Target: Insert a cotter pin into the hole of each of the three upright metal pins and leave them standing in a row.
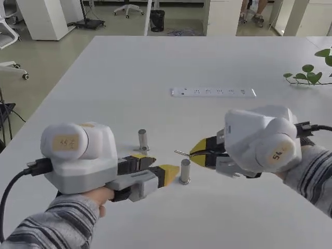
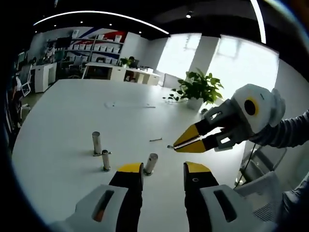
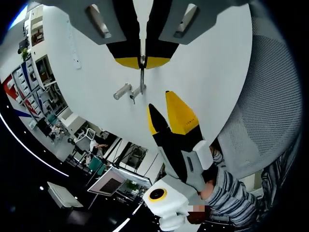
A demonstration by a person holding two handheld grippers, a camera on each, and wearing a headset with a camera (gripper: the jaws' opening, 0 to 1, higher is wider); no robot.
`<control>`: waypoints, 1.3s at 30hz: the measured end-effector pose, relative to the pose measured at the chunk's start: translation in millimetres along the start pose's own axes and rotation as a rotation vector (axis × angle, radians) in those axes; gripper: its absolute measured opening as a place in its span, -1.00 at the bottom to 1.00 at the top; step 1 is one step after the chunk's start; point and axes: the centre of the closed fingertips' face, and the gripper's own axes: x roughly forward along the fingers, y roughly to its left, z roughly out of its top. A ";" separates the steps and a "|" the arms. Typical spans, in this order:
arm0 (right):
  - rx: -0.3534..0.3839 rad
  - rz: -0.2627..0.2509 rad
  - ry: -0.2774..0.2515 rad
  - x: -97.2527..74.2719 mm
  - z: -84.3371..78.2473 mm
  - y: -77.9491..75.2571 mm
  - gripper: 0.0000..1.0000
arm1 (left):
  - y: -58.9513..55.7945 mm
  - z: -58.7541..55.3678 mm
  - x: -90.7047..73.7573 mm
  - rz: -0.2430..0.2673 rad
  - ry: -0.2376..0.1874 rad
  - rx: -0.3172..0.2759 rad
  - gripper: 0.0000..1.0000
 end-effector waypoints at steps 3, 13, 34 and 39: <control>-0.029 0.019 0.002 1.3 2.8 7.3 -1.00 | -4.0 1.4 1.5 -0.023 -0.007 -0.037 -0.54; -0.120 0.040 -0.003 -0.2 11.9 19.4 -1.00 | -13.6 -0.8 3.2 -0.068 -0.011 -0.136 -0.84; -0.096 0.044 -0.018 -1.6 15.7 24.3 -1.00 | -21.9 -4.5 2.4 -0.104 -0.018 -0.082 -1.00; 0.007 0.057 -0.047 -2.7 14.9 24.3 -1.00 | -24.4 -4.6 0.6 -0.121 -0.028 0.016 -1.00</control>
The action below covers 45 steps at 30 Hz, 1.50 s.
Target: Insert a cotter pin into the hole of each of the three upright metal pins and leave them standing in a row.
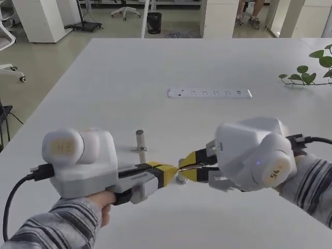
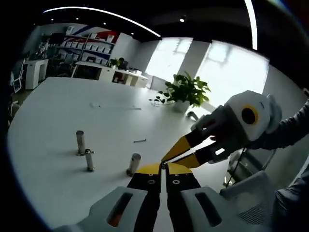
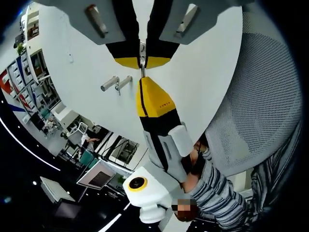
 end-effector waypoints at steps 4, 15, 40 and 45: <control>0.150 0.026 -0.043 -0.6 1.1 2.9 -0.91 | -1.6 0.3 -1.3 -0.014 0.000 0.051 -1.00; 0.514 0.130 -0.143 -2.7 -7.1 10.1 -0.80 | -5.9 -7.0 -6.3 -0.066 0.021 0.277 -1.00; 0.576 0.246 -0.191 -5.7 -6.3 34.8 -1.00 | -25.2 -18.6 -9.5 -0.197 0.038 0.277 -1.00; 0.515 0.231 -0.169 -5.9 -6.4 33.3 -1.00 | -23.5 -19.0 -9.0 -0.193 0.039 0.271 -1.00</control>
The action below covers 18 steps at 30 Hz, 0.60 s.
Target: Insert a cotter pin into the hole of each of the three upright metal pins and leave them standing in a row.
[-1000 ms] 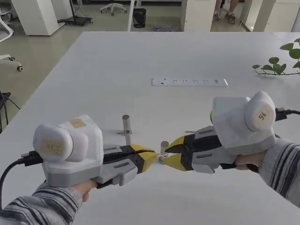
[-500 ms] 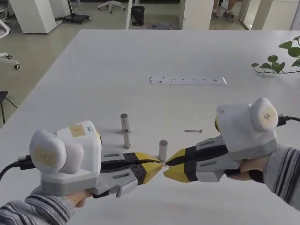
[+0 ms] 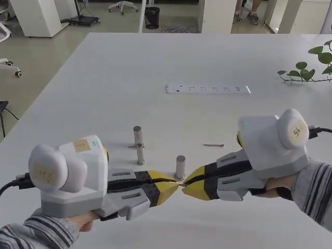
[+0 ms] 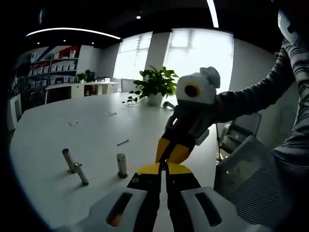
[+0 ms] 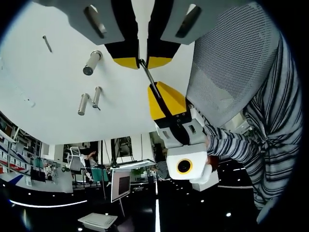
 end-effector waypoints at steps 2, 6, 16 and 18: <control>-0.041 -0.019 0.013 -0.3 0.5 -2.5 -1.00 | 1.1 -1.3 -0.1 0.004 0.007 -0.001 -1.00; -0.109 -0.035 0.043 0.1 1.1 -4.7 -1.00 | 4.2 -3.3 -0.4 0.015 0.011 -0.004 -1.00; -0.224 -0.061 0.101 2.8 -3.0 -10.6 -1.00 | 12.7 -3.9 3.3 0.058 0.003 -0.033 -0.93; -0.229 -0.083 0.118 0.4 -5.0 -18.3 -1.00 | 14.1 -5.4 5.8 0.073 0.004 -0.034 -0.80</control>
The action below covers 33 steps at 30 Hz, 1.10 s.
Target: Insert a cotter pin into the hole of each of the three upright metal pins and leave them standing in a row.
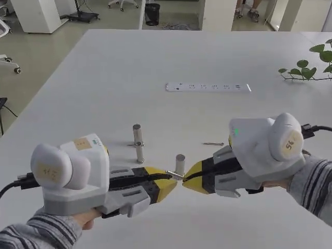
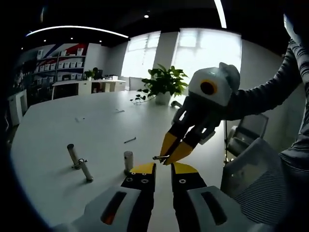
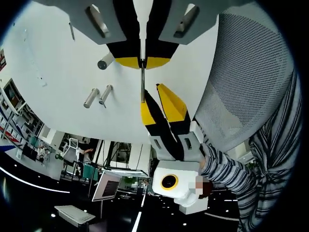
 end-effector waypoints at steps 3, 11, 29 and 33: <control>-0.008 -0.024 0.028 -1.4 -6.8 -9.5 -1.00 | 3.0 -3.2 3.4 0.026 0.009 0.012 -0.71; -0.068 -0.084 0.164 -6.4 -32.0 -37.3 -1.00 | 19.1 -8.3 11.9 0.119 0.018 0.060 -0.47; -0.222 -0.104 0.418 5.7 -76.7 -70.2 -1.00 | 59.1 -15.1 35.4 0.333 -0.001 0.007 -0.39; -0.208 -0.101 0.428 8.7 -82.8 -73.0 -1.00 | 64.1 -22.9 42.5 0.346 0.023 -0.007 -0.39</control>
